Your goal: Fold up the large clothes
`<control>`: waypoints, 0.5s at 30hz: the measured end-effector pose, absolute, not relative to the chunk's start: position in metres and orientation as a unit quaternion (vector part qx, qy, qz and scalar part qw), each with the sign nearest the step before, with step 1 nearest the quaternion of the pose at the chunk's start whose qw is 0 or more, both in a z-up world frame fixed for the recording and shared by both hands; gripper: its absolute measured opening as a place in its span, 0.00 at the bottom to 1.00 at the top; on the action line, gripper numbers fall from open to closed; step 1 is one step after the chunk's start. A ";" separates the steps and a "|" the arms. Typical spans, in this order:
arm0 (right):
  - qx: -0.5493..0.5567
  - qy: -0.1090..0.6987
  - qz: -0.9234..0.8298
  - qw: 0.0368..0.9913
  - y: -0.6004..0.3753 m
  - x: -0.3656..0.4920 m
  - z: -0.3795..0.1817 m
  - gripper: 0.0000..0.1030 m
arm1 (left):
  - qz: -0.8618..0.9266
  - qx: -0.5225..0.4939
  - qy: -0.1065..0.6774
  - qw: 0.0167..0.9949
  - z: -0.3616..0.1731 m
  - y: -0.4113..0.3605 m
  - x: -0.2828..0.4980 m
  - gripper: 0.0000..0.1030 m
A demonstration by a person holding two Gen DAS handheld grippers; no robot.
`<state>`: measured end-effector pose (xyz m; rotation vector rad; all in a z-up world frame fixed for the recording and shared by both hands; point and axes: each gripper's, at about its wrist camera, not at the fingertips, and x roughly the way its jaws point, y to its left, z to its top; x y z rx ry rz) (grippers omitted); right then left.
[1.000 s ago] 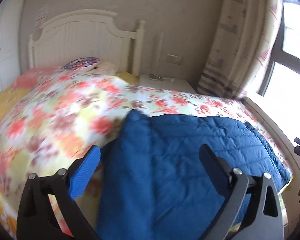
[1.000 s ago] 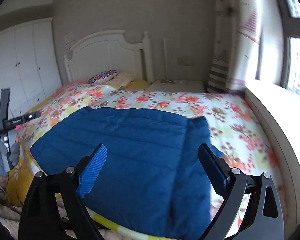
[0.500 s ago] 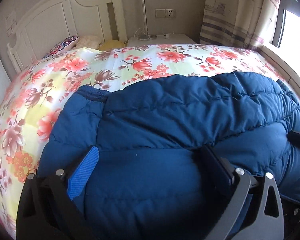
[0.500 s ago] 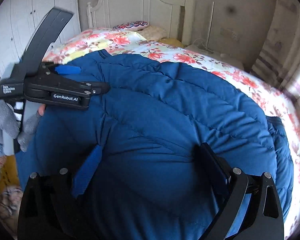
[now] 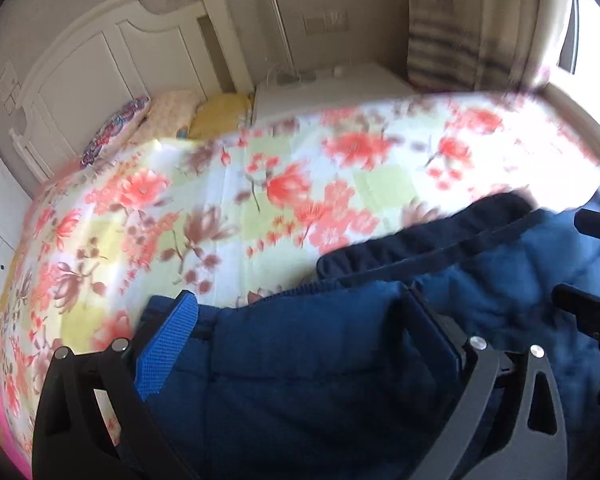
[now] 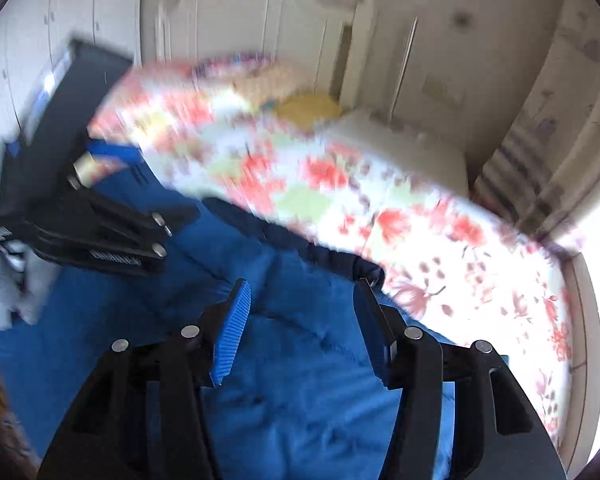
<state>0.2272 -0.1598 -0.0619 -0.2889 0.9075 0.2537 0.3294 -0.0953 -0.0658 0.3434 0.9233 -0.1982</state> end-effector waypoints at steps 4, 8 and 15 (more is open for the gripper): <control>-0.128 0.433 0.126 0.884 -0.162 0.225 -0.066 0.51 | -0.115 0.112 0.468 0.869 -0.082 -0.083 0.341 0.98; -0.100 0.419 0.109 0.896 -0.182 0.234 -0.049 0.50 | -0.119 0.109 0.464 0.871 -0.083 -0.081 0.340 0.98; 0.057 0.462 0.056 0.883 -0.269 0.269 -0.079 0.51 | -0.127 0.094 0.467 0.870 -0.085 -0.080 0.341 0.98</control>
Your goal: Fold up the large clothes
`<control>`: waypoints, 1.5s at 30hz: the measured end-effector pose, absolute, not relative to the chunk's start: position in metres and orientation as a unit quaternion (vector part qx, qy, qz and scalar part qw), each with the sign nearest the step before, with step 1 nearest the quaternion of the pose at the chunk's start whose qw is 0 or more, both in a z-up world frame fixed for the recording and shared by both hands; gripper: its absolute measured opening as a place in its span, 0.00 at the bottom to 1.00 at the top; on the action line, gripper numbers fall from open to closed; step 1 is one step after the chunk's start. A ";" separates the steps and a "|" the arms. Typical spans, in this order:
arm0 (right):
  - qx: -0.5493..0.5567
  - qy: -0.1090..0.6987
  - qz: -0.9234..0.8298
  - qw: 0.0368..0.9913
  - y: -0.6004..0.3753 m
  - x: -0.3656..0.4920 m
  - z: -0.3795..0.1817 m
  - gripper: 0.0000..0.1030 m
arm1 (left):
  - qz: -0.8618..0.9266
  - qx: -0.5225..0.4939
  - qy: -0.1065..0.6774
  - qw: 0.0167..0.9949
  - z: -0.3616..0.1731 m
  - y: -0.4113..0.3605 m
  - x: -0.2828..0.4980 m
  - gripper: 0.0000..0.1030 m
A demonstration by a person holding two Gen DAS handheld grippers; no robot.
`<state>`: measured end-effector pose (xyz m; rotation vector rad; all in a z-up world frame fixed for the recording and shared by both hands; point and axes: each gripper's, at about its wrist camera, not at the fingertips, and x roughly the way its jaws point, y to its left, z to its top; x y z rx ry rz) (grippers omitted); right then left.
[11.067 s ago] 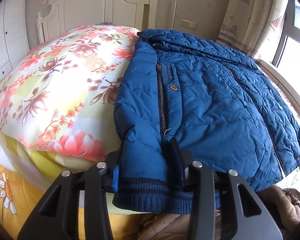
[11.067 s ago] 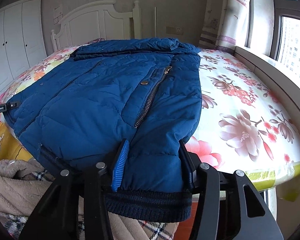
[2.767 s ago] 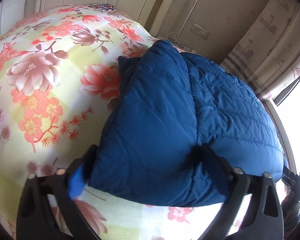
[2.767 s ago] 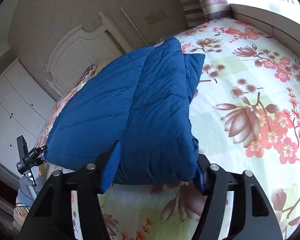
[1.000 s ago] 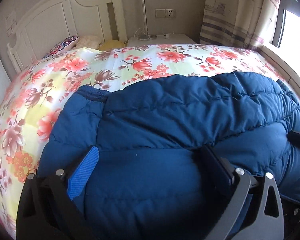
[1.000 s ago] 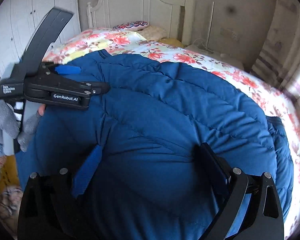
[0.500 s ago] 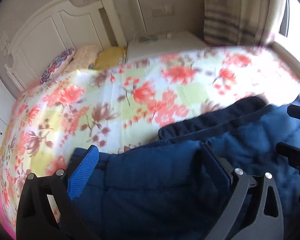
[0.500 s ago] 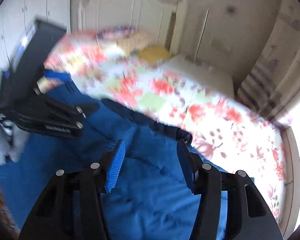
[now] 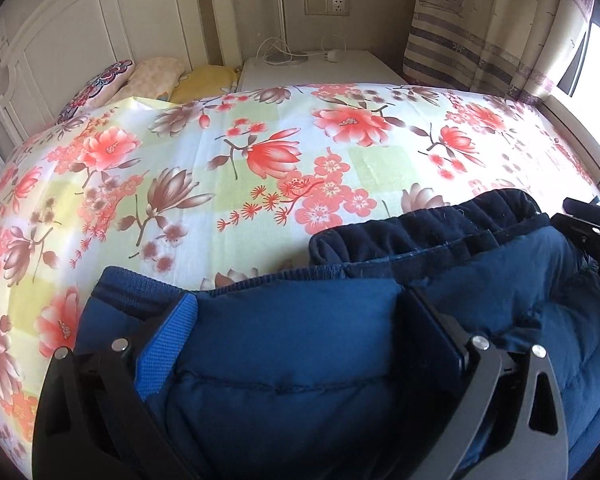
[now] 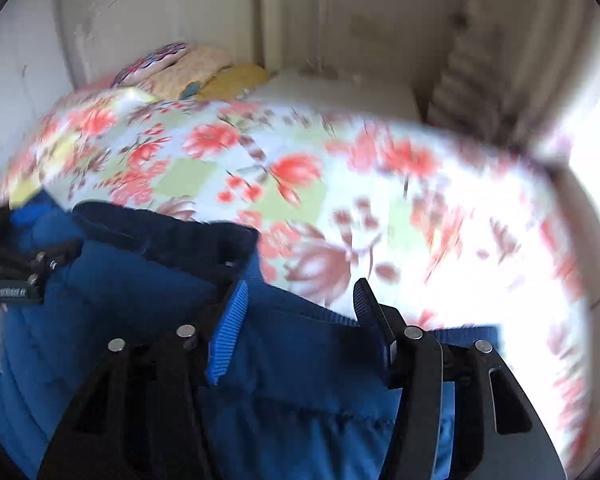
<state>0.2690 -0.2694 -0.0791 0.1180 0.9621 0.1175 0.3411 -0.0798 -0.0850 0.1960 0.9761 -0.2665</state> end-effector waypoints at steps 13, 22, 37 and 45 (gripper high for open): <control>0.031 0.467 -0.033 0.883 -0.284 0.269 -0.078 0.52 | -0.135 0.076 0.473 0.867 -0.087 -0.075 0.344 0.98; -0.119 0.409 0.098 0.900 -0.173 0.237 -0.036 0.76 | -0.136 0.075 0.473 0.867 -0.087 -0.074 0.343 0.98; -0.032 0.462 0.130 0.877 -0.188 0.262 -0.083 0.84 | -0.155 0.039 0.484 0.860 -0.089 -0.067 0.350 0.98; 0.000 0.450 0.096 0.888 -0.207 0.242 -0.053 0.80 | -0.133 0.019 0.497 0.857 -0.071 -0.054 0.347 0.98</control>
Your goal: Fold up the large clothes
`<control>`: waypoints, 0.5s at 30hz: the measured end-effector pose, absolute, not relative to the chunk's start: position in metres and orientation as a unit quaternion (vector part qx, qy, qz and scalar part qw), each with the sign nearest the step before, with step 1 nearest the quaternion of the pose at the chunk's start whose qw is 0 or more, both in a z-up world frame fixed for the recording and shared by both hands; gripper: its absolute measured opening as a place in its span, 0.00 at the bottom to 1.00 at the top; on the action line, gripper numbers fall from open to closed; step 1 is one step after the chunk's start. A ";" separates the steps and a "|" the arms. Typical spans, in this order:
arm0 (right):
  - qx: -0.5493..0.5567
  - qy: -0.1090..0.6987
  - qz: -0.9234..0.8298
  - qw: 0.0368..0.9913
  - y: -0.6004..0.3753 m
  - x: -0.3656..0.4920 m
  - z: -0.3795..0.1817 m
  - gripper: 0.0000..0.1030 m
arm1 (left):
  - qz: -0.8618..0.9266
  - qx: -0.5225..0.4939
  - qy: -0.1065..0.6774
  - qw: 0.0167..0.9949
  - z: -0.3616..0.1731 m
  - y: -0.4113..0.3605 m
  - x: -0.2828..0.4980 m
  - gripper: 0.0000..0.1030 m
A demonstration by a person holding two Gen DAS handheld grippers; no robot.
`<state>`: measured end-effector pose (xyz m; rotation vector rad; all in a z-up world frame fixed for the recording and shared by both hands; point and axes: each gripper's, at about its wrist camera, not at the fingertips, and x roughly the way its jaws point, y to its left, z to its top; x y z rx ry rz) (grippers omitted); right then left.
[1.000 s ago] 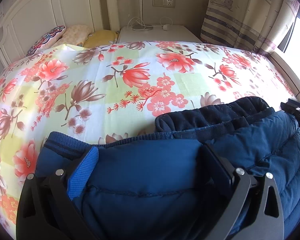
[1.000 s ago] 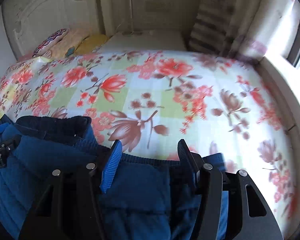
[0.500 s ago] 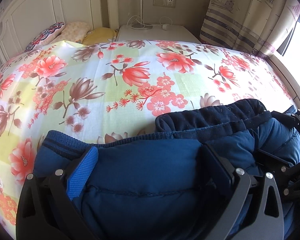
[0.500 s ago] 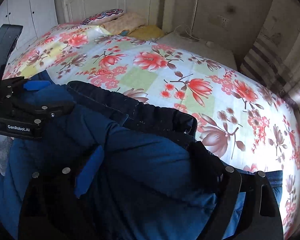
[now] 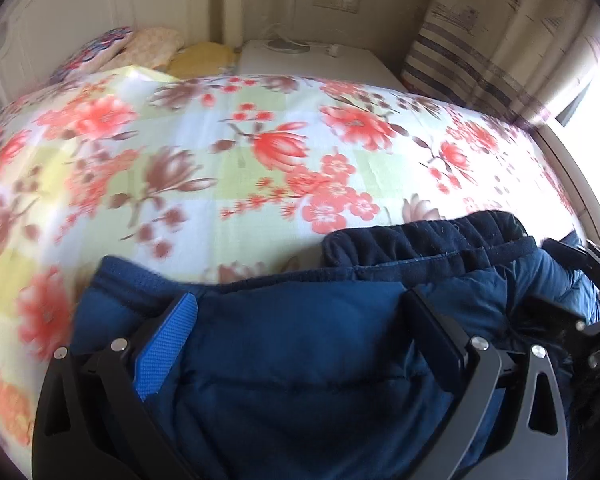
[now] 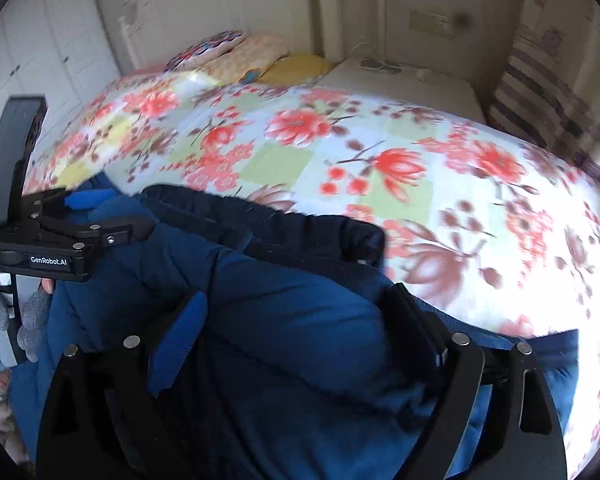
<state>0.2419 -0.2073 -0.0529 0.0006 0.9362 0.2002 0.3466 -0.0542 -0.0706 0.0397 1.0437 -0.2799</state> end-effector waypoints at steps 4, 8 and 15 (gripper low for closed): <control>0.013 0.391 0.098 0.915 -0.228 0.170 -0.010 0.87 | -0.127 0.005 0.451 0.883 -0.030 -0.034 0.298 0.98; -0.015 0.406 0.088 0.910 -0.236 0.124 -0.022 0.88 | -0.149 0.034 0.435 0.888 -0.026 -0.043 0.250 0.98; -0.001 0.436 0.048 0.899 -0.248 0.107 -0.058 0.89 | -0.135 0.104 0.434 0.885 -0.050 -0.095 0.204 0.98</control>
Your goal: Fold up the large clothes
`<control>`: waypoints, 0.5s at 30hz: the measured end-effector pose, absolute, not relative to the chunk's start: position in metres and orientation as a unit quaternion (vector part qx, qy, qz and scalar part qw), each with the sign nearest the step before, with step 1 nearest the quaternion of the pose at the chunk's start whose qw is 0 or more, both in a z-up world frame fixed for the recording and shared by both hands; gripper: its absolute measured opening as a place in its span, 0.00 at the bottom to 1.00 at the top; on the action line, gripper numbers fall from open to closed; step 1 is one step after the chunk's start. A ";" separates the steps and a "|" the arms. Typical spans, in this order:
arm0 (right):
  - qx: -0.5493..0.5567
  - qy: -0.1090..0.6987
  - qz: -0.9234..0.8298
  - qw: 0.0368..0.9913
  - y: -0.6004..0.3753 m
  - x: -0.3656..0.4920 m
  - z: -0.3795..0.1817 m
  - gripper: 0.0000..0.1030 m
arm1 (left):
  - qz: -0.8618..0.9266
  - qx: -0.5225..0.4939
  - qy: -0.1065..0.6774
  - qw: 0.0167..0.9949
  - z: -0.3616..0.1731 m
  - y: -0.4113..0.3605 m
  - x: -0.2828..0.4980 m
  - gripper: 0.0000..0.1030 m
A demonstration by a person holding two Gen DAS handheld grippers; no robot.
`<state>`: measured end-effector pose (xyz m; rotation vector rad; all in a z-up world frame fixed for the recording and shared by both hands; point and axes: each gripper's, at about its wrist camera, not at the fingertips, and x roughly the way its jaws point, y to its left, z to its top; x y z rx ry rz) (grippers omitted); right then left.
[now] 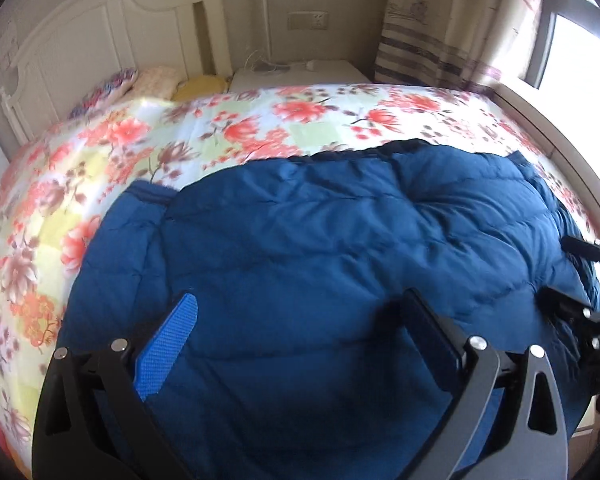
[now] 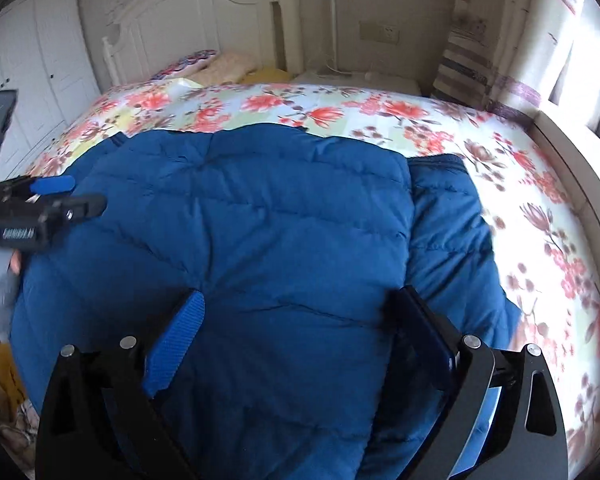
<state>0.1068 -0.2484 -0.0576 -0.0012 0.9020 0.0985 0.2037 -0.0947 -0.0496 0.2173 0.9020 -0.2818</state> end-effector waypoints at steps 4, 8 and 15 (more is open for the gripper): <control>-0.001 0.377 0.067 0.924 -0.244 0.075 -0.025 0.89 | -0.120 0.154 0.405 0.893 -0.050 -0.114 0.179 0.98; -0.029 0.428 0.061 0.901 -0.242 0.070 -0.059 0.90 | -0.127 0.141 0.384 0.903 -0.078 -0.106 0.177 0.98; 0.133 0.347 0.054 0.927 -0.307 -0.011 -0.048 0.90 | -0.144 0.112 0.404 0.896 -0.082 -0.098 0.184 0.98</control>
